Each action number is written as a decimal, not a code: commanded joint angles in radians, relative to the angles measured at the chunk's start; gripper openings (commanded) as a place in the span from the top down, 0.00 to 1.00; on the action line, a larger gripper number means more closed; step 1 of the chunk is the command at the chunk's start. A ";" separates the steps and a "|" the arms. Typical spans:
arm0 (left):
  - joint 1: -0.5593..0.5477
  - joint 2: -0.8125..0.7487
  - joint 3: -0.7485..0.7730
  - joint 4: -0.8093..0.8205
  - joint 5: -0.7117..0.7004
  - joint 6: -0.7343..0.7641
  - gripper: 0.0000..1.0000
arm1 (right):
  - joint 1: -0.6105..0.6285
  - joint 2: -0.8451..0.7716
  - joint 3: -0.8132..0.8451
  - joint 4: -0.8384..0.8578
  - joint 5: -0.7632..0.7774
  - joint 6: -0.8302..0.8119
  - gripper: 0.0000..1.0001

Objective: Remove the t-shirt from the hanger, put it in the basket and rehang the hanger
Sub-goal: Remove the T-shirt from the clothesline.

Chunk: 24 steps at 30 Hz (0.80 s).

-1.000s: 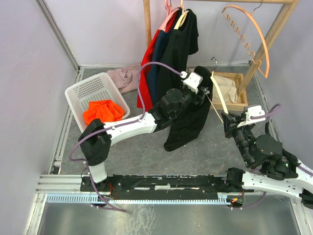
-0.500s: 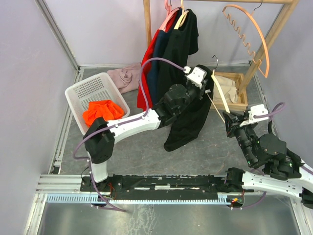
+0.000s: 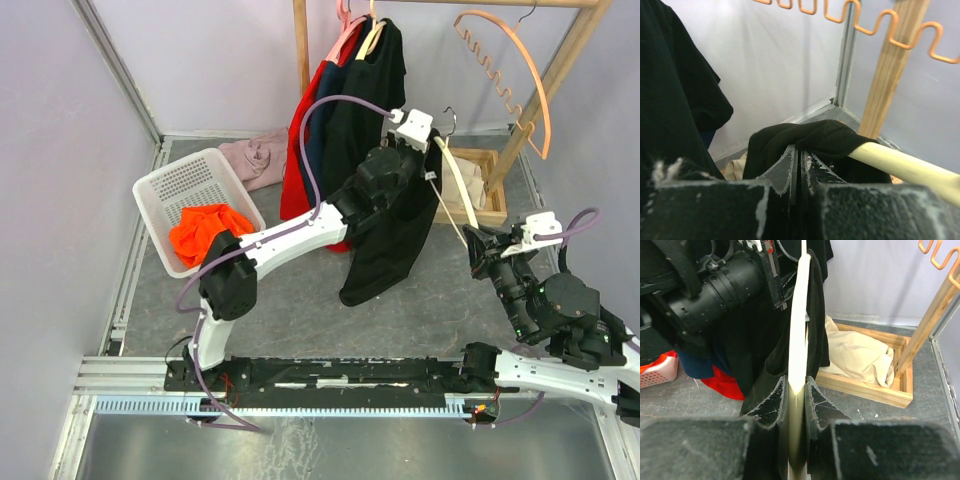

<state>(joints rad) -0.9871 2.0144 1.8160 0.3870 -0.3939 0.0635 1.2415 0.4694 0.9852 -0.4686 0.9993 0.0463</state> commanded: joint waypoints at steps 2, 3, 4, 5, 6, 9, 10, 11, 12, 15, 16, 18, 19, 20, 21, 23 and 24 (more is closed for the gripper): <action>0.079 0.080 0.148 -0.052 -0.037 -0.006 0.97 | 0.003 -0.013 0.058 0.031 -0.018 -0.006 0.98; 0.089 0.094 0.171 -0.069 -0.036 -0.015 0.97 | 0.004 -0.010 0.062 0.028 -0.015 -0.006 0.98; 0.098 0.107 0.185 -0.078 -0.035 -0.019 0.97 | 0.003 -0.008 0.066 0.022 -0.013 -0.006 0.98; 0.105 0.117 0.194 -0.081 -0.035 -0.023 0.97 | 0.004 -0.006 0.070 0.021 -0.010 -0.006 0.98; 0.113 0.125 0.204 -0.085 -0.034 -0.028 0.97 | 0.003 -0.004 0.073 0.018 -0.007 -0.008 0.98; 0.138 0.150 0.236 -0.108 -0.019 -0.051 0.97 | 0.004 -0.002 0.080 0.017 0.001 -0.011 0.98; 0.145 0.159 0.244 -0.116 -0.016 -0.057 0.97 | 0.004 -0.002 0.083 0.018 0.002 -0.012 0.98; 0.152 0.168 0.253 -0.126 -0.013 -0.062 0.97 | 0.004 -0.002 0.086 0.017 0.001 -0.013 0.98; 0.157 0.175 0.259 -0.131 -0.008 -0.068 0.97 | 0.003 -0.002 0.088 0.016 0.001 -0.013 0.98; 0.168 0.206 0.289 -0.149 0.000 -0.073 0.97 | 0.004 -0.003 0.094 0.012 -0.008 -0.011 0.98; 0.170 0.221 0.299 -0.152 0.002 -0.073 0.97 | 0.004 -0.004 0.097 0.011 -0.014 -0.011 0.98; 0.174 0.245 0.318 -0.161 0.007 -0.075 0.97 | 0.004 -0.005 0.105 0.008 -0.021 -0.010 0.98; 0.175 0.253 0.325 -0.166 0.010 -0.077 0.97 | 0.004 -0.006 0.110 0.007 -0.023 -0.010 0.98; 0.176 0.259 0.326 -0.167 0.012 -0.081 0.97 | 0.004 -0.005 0.115 0.005 -0.025 -0.011 0.98; 0.175 0.264 0.323 -0.169 0.015 -0.085 0.97 | 0.004 -0.005 0.119 0.003 -0.025 -0.012 0.98; 0.175 0.263 0.306 -0.171 0.028 -0.099 0.97 | 0.004 -0.001 0.127 0.008 -0.022 -0.020 0.98; 0.175 0.259 0.290 -0.169 0.034 -0.107 0.97 | 0.004 0.000 0.130 0.015 -0.019 -0.025 0.98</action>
<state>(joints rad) -0.8150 2.2658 2.0937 0.2119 -0.3878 0.0193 1.2415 0.4667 1.0607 -0.5030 0.9859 0.0460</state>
